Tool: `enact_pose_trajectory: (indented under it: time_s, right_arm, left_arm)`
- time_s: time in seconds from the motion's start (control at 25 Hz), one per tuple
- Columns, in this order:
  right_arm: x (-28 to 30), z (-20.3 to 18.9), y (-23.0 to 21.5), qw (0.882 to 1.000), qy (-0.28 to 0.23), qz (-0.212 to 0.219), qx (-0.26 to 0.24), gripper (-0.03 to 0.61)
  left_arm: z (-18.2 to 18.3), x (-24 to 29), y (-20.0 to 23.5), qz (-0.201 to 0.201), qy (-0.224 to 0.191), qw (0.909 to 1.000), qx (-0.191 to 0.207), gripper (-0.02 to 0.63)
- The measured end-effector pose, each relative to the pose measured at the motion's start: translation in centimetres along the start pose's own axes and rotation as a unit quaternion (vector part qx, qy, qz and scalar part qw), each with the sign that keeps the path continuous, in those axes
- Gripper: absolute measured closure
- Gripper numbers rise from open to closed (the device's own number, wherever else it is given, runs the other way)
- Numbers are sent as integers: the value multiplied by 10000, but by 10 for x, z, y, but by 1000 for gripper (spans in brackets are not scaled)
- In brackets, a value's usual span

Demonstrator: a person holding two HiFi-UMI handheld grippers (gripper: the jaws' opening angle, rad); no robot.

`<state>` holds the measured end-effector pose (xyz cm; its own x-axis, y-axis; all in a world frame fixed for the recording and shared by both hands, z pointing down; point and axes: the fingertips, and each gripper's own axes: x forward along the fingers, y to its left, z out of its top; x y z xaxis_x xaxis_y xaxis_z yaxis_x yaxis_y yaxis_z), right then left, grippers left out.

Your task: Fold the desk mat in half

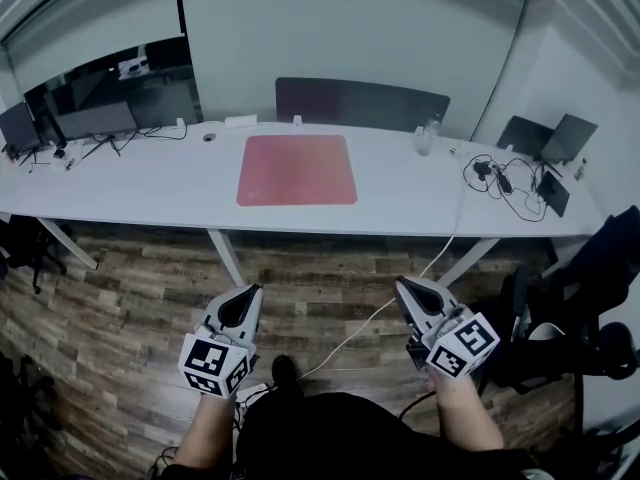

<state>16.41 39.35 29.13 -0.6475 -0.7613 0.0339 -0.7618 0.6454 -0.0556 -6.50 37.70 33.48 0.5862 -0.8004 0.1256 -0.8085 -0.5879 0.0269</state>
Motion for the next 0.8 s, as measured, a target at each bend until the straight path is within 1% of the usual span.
enact_pose_trajectory:
  time_s: [0.16, 0.32, 0.52, 0.6, 0.68, 0.8]
  right_arm:
    - [54, -3, -9, 9997, 240, 14, -1, 577]
    - [108, 1, -17, 9994, 333, -36, 23, 577]
    - [159, 7, -13, 9990, 445, 4, -57, 577]
    - [174, 7, -10, 9989, 459, 57, -43, 577]
    - [185, 5, -8, 9987, 506, 89, -46, 577]
    - [193, -1, -10, 9985, 536, 55, 44, 578]
  left_arm:
    - [-2, 24, 48, -17, 48, 9999, -138, 611]
    - [-3, 42, 97, -53, 104, 9997, -230, 611]
    - [10, 50, 160, 132, 63, 9998, -164, 611]
    - [15, 52, 175, 120, 78, 9999, -20, 611]
    - [15, 56, 180, 52, 138, 9998, 92, 611]
    - [9, 63, 185, -7, 235, 9997, 1, 611]
